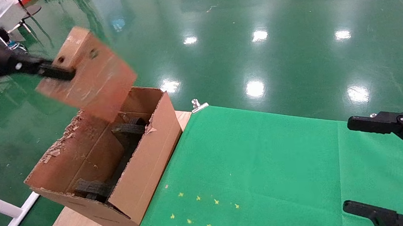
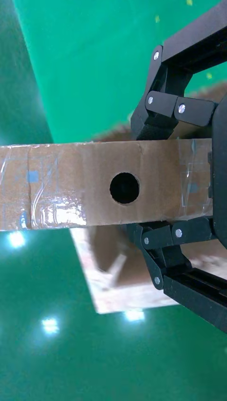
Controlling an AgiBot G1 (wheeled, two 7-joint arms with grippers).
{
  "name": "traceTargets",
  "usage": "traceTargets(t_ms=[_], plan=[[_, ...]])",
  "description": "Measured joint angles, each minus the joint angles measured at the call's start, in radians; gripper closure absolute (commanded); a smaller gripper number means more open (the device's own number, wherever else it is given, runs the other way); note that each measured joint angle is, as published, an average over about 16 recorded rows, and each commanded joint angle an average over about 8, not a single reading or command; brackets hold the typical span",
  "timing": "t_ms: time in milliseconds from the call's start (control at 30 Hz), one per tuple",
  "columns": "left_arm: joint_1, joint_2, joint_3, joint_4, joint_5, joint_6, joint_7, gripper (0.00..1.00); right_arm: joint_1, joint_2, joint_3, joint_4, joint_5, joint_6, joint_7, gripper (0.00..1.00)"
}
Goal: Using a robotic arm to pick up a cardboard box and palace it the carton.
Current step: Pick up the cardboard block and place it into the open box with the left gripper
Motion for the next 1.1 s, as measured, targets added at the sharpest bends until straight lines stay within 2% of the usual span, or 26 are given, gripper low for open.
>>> traceTargets(t_ms=[233, 533, 1100], plan=[[0.022, -0.017, 0.015, 0.187, 0.034, -0.047, 0.110, 1.00, 0.000, 0.000, 0.000, 0.000, 0.000, 0.000, 0.000, 0.00], [0.070, -0.010, 0.026, 0.361, 0.049, -0.110, 0.198, 1.00, 0.000, 0.000, -0.001, 0.000, 0.000, 0.000, 0.000, 0.00], [0.178, 0.039, 0.020, 0.538, 0.035, -0.213, 0.265, 1.00, 0.000, 0.001, -0.001, 0.000, 0.001, 0.001, -0.001, 0.00]])
